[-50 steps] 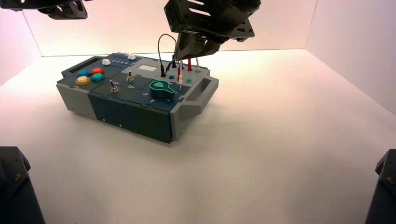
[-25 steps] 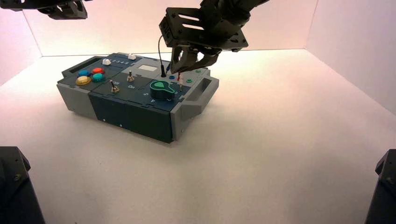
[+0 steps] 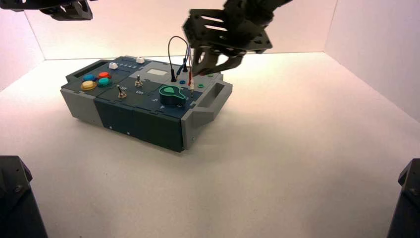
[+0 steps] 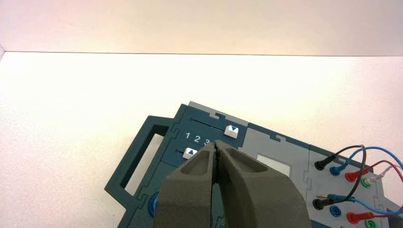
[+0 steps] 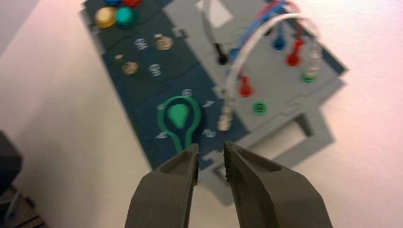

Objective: Insert the white wire.

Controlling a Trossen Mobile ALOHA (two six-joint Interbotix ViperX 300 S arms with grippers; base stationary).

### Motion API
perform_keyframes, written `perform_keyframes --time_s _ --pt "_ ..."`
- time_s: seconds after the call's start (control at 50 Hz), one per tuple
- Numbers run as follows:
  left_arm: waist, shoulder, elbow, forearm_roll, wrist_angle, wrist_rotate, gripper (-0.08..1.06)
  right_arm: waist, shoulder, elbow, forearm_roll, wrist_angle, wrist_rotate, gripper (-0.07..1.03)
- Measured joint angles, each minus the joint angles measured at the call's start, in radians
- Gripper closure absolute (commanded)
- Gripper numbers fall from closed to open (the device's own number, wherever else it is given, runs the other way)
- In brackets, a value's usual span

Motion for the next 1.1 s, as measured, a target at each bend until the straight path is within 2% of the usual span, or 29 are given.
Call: perform_keyframes --time_s 0.32,0.6,0.98,1.1 --pt "0.0 0.0 0.0 0.0 0.0 0.0 1.01 -0.011 0.041 -0.023 -0.011 0.017 -0.002 0.61" --pt "0.0 0.0 0.002 0.0 0.0 0.0 1.01 -0.011 0.109 -0.086 -0.012 0.063 -0.005 0.61" --pt "0.0 0.0 0.002 0.002 0.0 -0.002 1.01 -0.012 0.132 -0.115 -0.015 0.069 -0.009 0.61" --pt "0.0 0.0 0.0 0.002 0.0 0.0 1.01 -0.011 0.135 -0.126 -0.029 0.069 -0.009 0.61"
